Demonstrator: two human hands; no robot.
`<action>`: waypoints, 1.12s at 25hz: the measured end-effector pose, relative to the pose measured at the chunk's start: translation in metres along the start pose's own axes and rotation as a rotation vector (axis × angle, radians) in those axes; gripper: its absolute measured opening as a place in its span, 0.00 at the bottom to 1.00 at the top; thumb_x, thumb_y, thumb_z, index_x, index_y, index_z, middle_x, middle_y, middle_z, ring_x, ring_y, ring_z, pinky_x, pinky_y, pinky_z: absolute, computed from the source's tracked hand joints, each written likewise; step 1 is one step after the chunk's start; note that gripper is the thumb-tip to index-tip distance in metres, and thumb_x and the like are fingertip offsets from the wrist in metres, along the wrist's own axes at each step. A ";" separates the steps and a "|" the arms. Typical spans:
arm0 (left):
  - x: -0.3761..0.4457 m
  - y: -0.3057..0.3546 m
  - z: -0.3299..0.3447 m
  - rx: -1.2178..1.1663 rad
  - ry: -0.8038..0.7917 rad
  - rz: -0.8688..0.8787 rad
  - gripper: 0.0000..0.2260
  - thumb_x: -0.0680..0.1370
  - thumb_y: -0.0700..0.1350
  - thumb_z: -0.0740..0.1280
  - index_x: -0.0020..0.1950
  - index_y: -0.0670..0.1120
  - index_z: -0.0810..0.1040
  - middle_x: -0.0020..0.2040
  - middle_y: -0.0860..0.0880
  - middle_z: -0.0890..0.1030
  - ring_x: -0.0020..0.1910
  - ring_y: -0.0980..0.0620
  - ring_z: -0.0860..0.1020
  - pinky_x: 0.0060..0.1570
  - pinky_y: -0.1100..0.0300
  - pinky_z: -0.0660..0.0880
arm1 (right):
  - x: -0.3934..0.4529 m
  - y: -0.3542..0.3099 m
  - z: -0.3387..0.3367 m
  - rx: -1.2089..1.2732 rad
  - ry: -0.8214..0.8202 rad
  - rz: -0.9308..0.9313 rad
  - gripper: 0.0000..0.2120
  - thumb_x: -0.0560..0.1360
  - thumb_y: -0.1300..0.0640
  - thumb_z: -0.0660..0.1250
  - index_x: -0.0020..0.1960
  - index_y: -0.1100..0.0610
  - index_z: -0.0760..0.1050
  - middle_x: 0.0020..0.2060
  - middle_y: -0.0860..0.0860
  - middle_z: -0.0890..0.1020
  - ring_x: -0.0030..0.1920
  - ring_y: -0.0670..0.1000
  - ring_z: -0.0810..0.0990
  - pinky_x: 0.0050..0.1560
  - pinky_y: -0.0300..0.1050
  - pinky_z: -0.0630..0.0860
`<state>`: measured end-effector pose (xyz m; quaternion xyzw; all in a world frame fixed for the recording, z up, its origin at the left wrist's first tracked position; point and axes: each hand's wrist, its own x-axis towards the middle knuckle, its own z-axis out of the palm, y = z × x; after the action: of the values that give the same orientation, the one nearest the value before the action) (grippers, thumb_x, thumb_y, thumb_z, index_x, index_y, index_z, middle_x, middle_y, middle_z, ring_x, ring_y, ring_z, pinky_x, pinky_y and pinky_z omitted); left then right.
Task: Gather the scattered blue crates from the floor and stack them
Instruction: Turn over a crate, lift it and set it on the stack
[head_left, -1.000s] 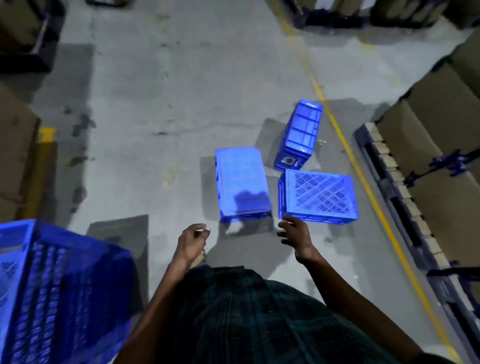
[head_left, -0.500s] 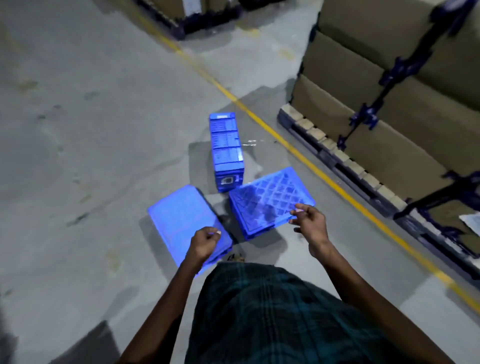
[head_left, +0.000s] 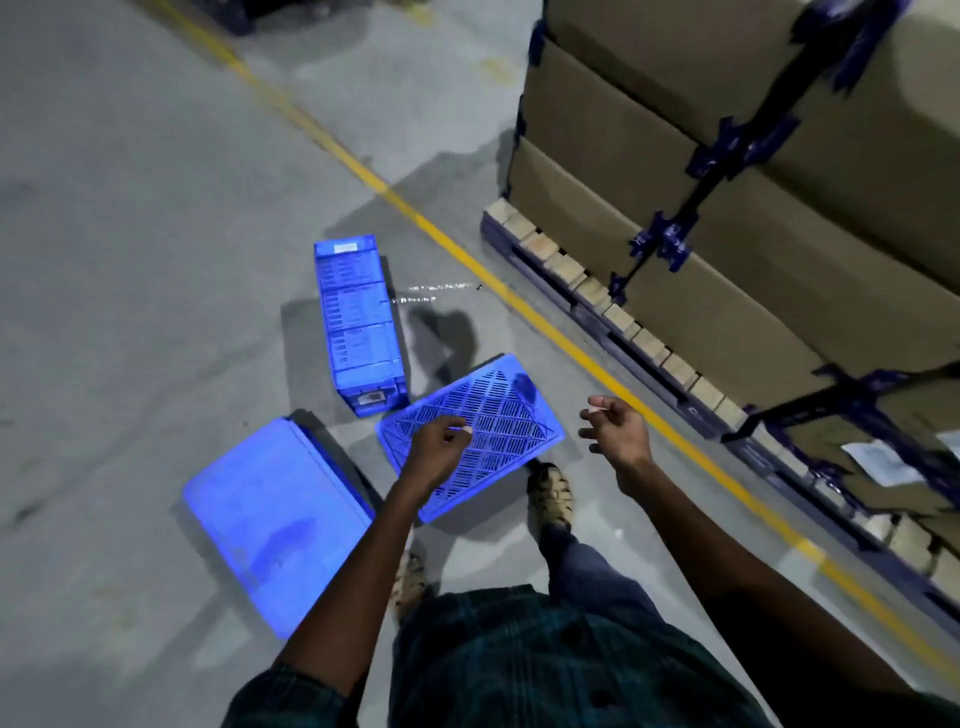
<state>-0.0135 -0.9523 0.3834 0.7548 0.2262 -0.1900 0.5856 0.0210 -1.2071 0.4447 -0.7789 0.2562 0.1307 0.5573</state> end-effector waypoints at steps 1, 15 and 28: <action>0.016 -0.001 0.011 0.006 0.035 -0.031 0.07 0.76 0.46 0.70 0.54 0.48 0.81 0.46 0.44 0.84 0.41 0.46 0.81 0.44 0.54 0.77 | 0.027 -0.001 -0.004 -0.031 -0.012 -0.013 0.06 0.78 0.58 0.62 0.54 0.53 0.76 0.48 0.55 0.83 0.39 0.53 0.81 0.35 0.44 0.75; 0.224 -0.240 0.126 -0.099 0.484 -0.622 0.14 0.77 0.41 0.71 0.61 0.36 0.77 0.53 0.39 0.80 0.50 0.46 0.77 0.49 0.58 0.70 | 0.363 0.261 0.094 -0.665 -0.295 0.103 0.27 0.71 0.49 0.65 0.66 0.62 0.73 0.58 0.63 0.79 0.59 0.63 0.78 0.61 0.54 0.73; 0.276 -0.459 0.136 -0.228 0.470 -0.857 0.29 0.67 0.55 0.76 0.61 0.40 0.76 0.52 0.43 0.79 0.50 0.48 0.77 0.50 0.50 0.77 | 0.435 0.417 0.138 -0.493 0.044 0.251 0.35 0.66 0.50 0.75 0.69 0.62 0.70 0.63 0.62 0.77 0.64 0.63 0.75 0.66 0.56 0.70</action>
<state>-0.0481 -0.9538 -0.1679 0.5477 0.6610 -0.2127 0.4668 0.1680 -1.2915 -0.1501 -0.8557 0.3234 0.2404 0.3248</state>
